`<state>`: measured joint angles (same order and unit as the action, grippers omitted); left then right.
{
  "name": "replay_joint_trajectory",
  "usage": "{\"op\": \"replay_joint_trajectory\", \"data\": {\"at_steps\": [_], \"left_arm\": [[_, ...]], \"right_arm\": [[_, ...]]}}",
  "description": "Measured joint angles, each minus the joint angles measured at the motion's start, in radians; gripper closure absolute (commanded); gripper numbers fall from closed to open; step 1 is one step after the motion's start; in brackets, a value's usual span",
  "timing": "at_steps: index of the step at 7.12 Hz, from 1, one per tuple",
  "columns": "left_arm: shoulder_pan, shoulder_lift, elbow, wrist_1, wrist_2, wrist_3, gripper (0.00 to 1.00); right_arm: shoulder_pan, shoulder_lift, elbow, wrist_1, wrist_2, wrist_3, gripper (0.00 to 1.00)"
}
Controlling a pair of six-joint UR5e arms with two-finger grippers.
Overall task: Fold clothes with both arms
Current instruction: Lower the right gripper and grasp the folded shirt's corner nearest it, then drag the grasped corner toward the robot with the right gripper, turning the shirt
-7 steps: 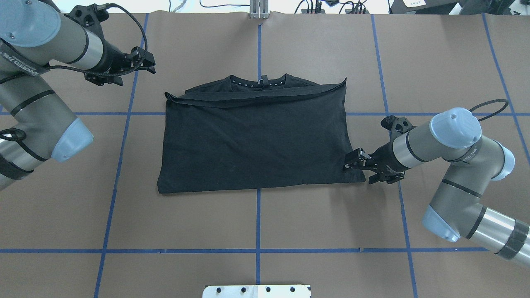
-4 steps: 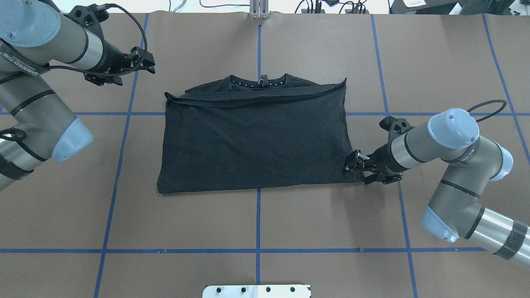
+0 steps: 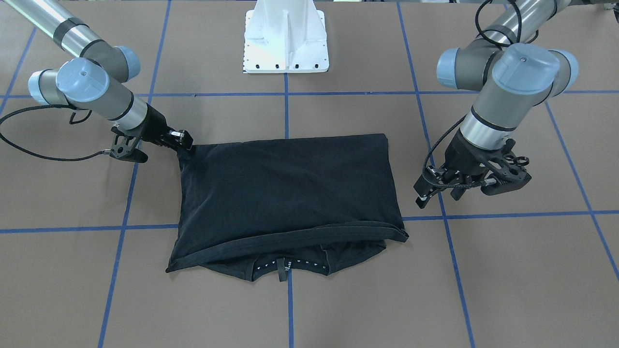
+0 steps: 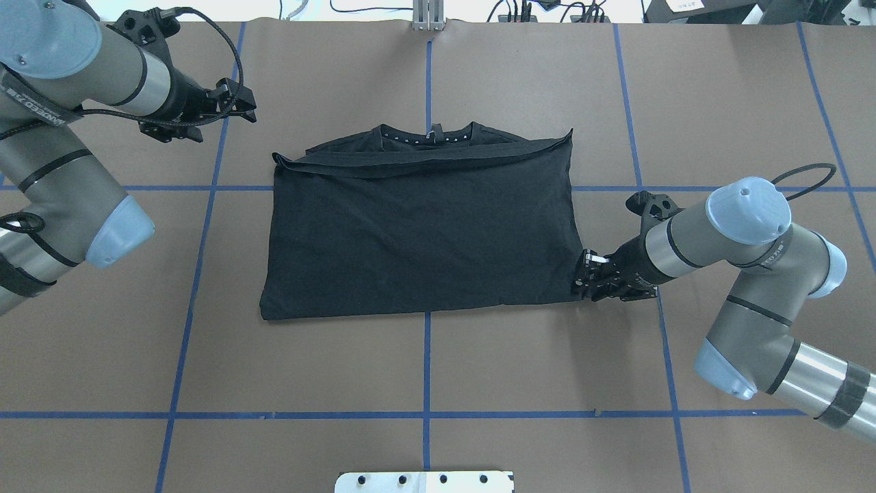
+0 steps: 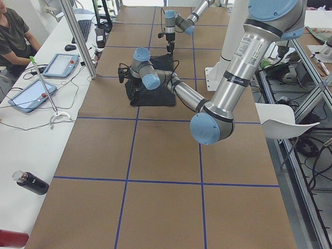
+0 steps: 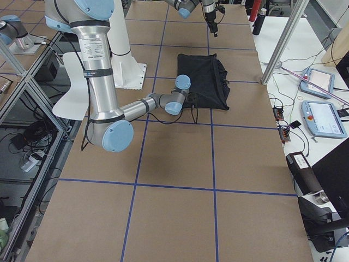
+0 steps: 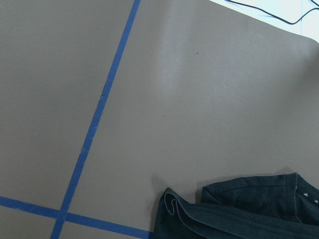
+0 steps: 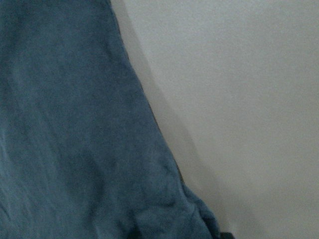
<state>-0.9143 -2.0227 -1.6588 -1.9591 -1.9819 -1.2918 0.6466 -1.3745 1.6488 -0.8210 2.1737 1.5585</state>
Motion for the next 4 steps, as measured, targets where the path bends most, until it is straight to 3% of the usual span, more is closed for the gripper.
{"op": "replay_joint_trajectory", "data": {"at_steps": [2, 4], "left_arm": [[0.000, -0.001, 0.006, -0.001, 0.000, 0.000, 0.00], [-0.001, -0.001, 0.006, 0.000, 0.001, 0.000, 0.00]], "right_arm": [[0.011, 0.015, 0.004, 0.000, 0.027, 0.000, 1.00], [0.030, -0.007, 0.066, 0.003, 0.114, 0.009, 1.00]]}}
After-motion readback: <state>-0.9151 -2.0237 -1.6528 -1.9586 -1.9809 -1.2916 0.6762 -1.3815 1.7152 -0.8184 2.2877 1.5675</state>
